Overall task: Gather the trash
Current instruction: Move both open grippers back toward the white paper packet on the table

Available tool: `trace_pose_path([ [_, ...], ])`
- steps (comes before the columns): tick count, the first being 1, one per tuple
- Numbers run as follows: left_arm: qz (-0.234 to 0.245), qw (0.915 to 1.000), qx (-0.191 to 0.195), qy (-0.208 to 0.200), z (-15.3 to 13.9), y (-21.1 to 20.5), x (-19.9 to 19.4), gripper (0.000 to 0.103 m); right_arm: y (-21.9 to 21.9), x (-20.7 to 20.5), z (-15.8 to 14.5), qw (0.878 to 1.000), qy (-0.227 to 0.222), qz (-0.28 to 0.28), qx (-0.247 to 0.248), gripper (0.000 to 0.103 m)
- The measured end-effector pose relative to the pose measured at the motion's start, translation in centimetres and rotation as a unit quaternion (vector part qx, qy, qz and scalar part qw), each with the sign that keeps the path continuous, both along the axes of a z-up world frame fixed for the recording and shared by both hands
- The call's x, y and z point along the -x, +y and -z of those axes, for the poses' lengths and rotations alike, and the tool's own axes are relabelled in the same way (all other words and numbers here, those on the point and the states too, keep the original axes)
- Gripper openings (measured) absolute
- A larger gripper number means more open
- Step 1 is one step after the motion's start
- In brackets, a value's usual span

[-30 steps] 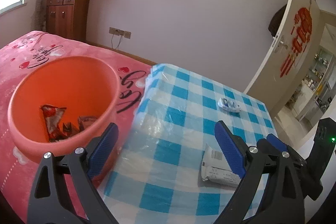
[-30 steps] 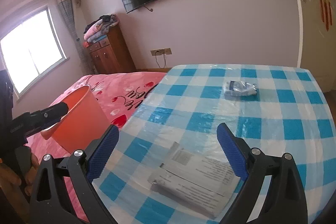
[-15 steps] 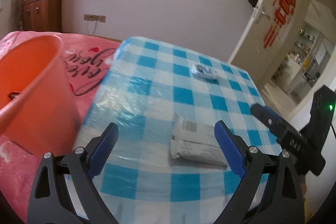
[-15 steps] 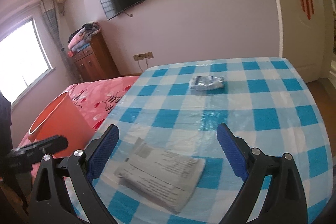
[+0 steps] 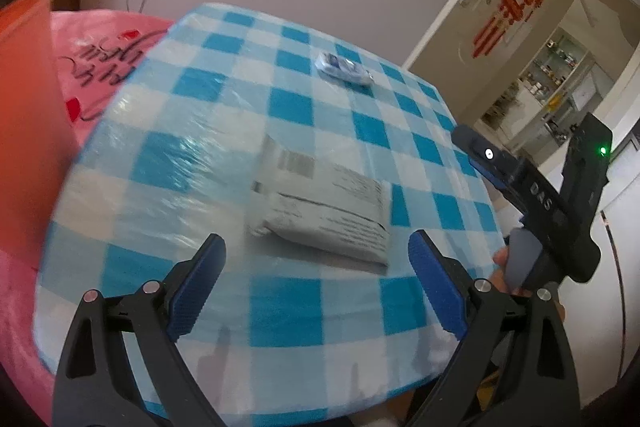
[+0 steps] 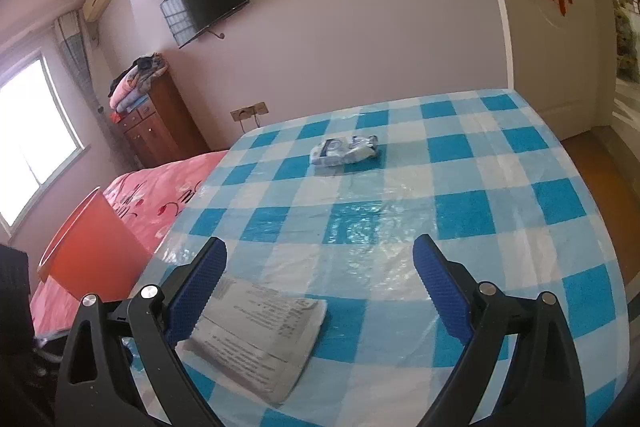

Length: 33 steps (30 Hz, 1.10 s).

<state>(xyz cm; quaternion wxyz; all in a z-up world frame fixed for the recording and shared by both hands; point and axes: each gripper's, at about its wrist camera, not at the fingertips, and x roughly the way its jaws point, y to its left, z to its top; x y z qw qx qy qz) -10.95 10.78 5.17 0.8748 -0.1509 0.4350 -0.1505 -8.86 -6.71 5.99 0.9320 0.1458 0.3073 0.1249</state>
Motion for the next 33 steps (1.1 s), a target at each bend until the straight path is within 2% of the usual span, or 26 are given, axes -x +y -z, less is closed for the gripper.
trace_pose_path([
  [16,0.026,0.9990,0.013,0.034,2.3,-3.6,-1.0,0.093,-2.8,-0.6,1.8,1.000,0.017,0.012,-0.013,0.093],
  [33,0.028,0.9988,0.027,0.029,3.4,-5.5,-4.0,0.093,-5.6,-1.4,2.9,0.999,0.030,0.028,-0.029,0.093],
])
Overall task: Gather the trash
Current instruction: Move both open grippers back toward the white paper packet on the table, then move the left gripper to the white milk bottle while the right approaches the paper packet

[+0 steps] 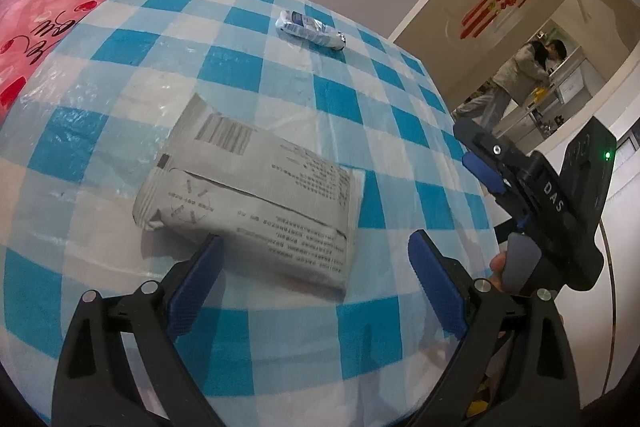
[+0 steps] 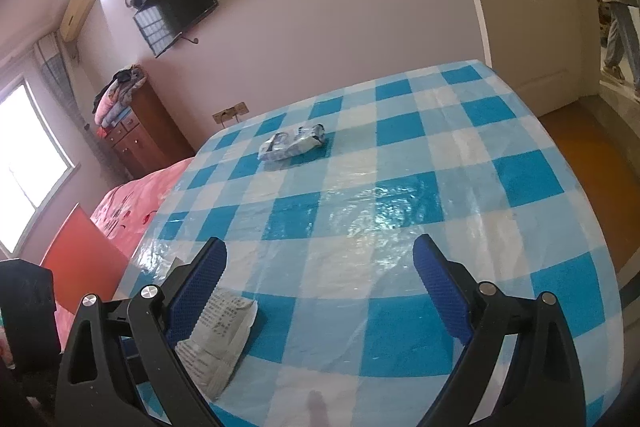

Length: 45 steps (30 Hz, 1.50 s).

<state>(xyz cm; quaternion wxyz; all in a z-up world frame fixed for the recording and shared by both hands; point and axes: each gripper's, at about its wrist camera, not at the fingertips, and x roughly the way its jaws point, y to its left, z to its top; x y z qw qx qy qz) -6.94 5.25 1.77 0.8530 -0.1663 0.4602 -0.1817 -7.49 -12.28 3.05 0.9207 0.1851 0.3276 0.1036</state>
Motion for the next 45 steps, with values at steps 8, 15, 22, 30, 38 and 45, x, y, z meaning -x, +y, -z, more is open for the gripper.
trace_pose_path([
  [8,0.005,0.9999,0.003,-0.011,0.1,-1.0,-2.6,0.093,-0.7,-0.9,0.9,1.000,0.016,-0.004,-0.001,0.093],
  [15,0.041,0.9984,0.032,-0.022,0.3,-3.6,-6.6,0.093,-2.0,-1.6,1.7,0.999,0.032,0.012,0.005,0.093],
  [22,0.049,0.9967,0.055,-0.034,-0.7,-4.0,-9.4,0.093,-2.3,-2.1,2.8,0.998,0.058,0.016,-0.002,0.093],
  [30,0.017,0.9973,0.001,-0.071,-3.9,-2.6,-14.0,0.093,0.1,-2.8,3.3,0.997,0.077,-0.020,-0.022,0.093],
  [38,0.120,0.9797,-0.113,-0.114,-4.7,-6.2,-21.8,0.093,2.4,-2.8,3.4,0.995,0.079,-0.051,-0.019,0.093],
  [45,0.271,0.9256,-0.229,-0.134,-3.5,-8.7,-24.7,0.093,2.8,-3.0,3.3,0.995,0.079,-0.063,-0.025,0.093],
])
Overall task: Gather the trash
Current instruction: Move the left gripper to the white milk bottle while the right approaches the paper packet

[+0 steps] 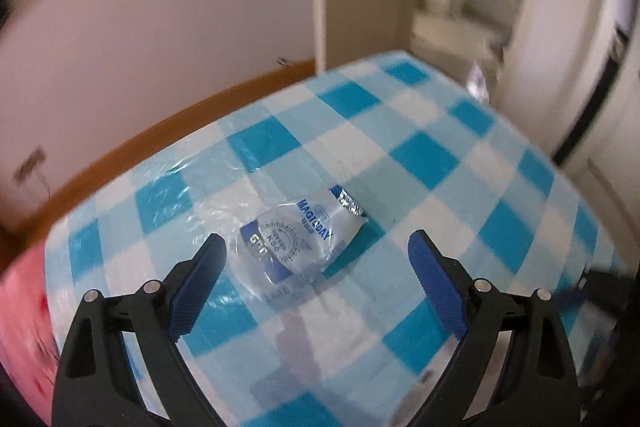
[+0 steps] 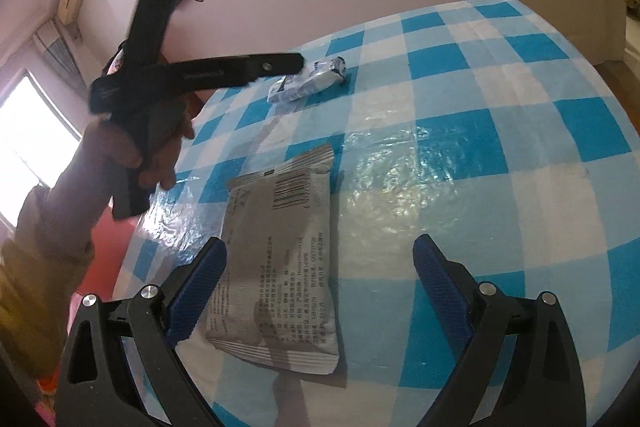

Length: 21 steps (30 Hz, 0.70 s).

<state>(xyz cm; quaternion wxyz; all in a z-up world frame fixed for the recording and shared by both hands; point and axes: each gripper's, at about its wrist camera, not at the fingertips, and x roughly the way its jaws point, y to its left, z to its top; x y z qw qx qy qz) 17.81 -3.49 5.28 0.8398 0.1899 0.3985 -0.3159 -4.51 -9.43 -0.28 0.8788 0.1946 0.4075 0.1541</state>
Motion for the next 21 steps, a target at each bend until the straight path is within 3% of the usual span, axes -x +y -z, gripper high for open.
trace_pose_path([
  [11,0.058,0.9957,-0.063,0.034,2.9,-1.5,-3.2,0.093,1.3,-0.5,0.0,0.999,-0.008,-0.013,0.030,0.093],
  [15,0.057,0.9950,-0.070,0.042,3.9,-1.9,-3.8,0.093,1.4,-0.6,0.1,0.999,-0.009,-0.015,0.029,0.093],
  [21,0.041,0.9966,-0.046,0.055,4.1,-1.5,-4.2,0.093,1.9,-0.7,0.0,0.999,-0.011,-0.022,0.035,0.093],
])
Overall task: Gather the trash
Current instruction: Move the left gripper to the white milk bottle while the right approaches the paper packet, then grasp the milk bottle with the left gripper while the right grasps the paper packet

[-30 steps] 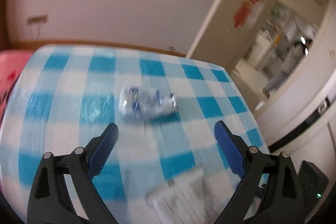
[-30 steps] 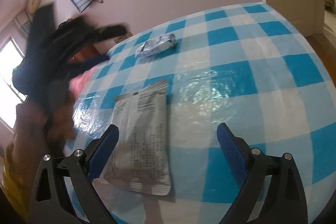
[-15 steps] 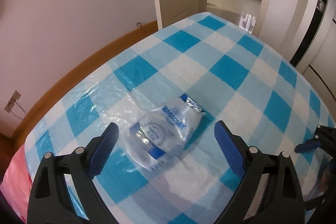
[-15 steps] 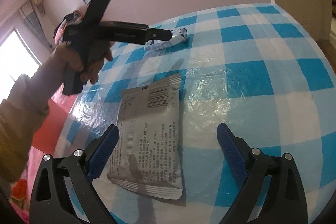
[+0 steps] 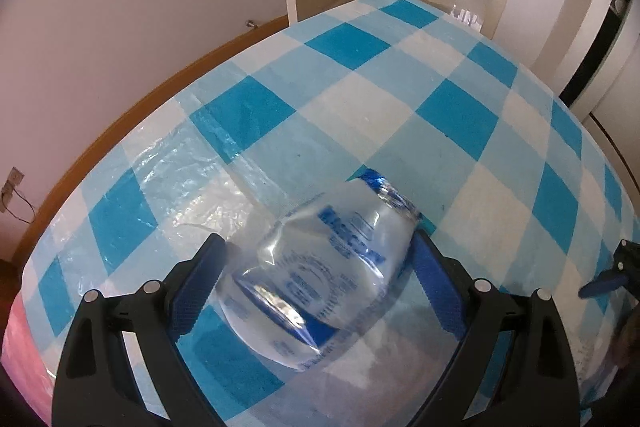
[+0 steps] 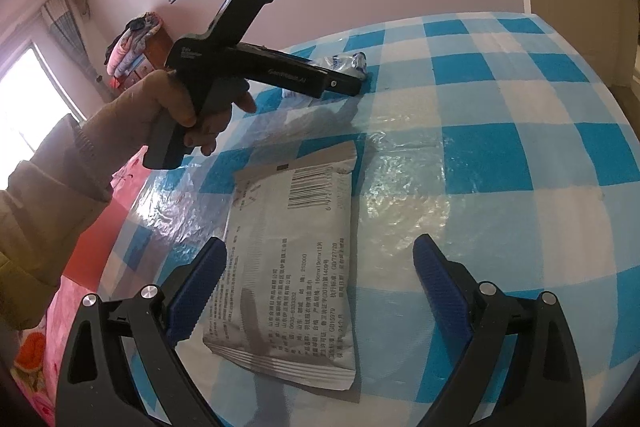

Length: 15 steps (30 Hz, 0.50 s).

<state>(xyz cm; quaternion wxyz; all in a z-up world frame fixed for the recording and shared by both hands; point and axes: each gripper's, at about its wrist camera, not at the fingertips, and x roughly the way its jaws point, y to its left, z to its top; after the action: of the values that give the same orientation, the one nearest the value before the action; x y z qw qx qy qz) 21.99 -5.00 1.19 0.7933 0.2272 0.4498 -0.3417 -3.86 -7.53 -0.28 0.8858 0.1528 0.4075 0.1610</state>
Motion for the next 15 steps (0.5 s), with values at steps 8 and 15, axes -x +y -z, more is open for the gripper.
trace_pose_path([
  [8,-0.023,0.9995,0.009,-0.017,-0.3,0.4,1.4,0.085,0.3,-0.1,0.0,1.000,-0.001,-0.002,0.007,0.094],
  [15,-0.073,0.9968,0.022,-0.024,-0.2,1.6,3.1,0.084,0.5,-0.1,0.0,1.000,-0.002,-0.005,0.017,0.094],
])
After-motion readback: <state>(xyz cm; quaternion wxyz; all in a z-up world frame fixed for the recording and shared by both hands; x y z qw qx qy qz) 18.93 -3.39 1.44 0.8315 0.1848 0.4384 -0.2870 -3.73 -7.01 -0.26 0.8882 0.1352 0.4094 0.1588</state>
